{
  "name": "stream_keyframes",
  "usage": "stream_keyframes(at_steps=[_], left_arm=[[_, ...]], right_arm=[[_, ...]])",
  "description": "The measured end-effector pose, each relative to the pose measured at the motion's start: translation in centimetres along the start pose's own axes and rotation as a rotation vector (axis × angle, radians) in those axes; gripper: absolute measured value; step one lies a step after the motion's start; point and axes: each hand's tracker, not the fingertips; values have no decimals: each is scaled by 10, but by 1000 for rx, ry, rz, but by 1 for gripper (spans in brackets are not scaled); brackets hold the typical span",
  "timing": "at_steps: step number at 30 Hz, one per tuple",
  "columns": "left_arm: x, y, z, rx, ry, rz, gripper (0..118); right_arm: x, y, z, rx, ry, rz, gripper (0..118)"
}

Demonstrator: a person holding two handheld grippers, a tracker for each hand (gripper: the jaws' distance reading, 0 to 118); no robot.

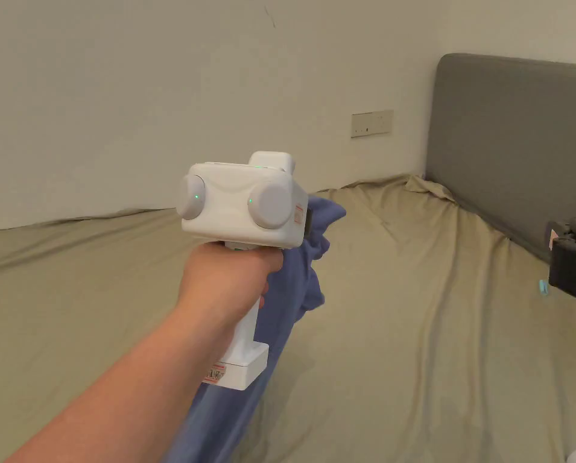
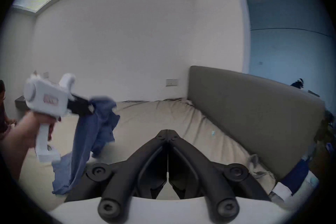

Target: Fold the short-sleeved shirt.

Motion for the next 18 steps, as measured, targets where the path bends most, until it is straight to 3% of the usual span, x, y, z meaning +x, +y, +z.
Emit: stream_keyframes(at_steps=[8,13,14,15,16,18], left_arm=[[102,-102,-90,-246,-160,27,4],[139,-168,-126,-348,-114,-58,5],[143,-180,-132,-372,-97,-80,41],[145,-191,-140,-413,-77,-97,102],[144,-201,-146,-487,-124,-73,118],[125,-186,-137,-450,-207,25,115]], right_arm=[[81,-1,56,54,-299,-1,3],[96,-16,63,32,-315,-36,3],[96,-18,61,25,-311,-35,3],[96,-20,58,16,-303,-31,3],[95,-21,55,6,-293,-28,3],[92,-22,52,3,-277,-26,3]])
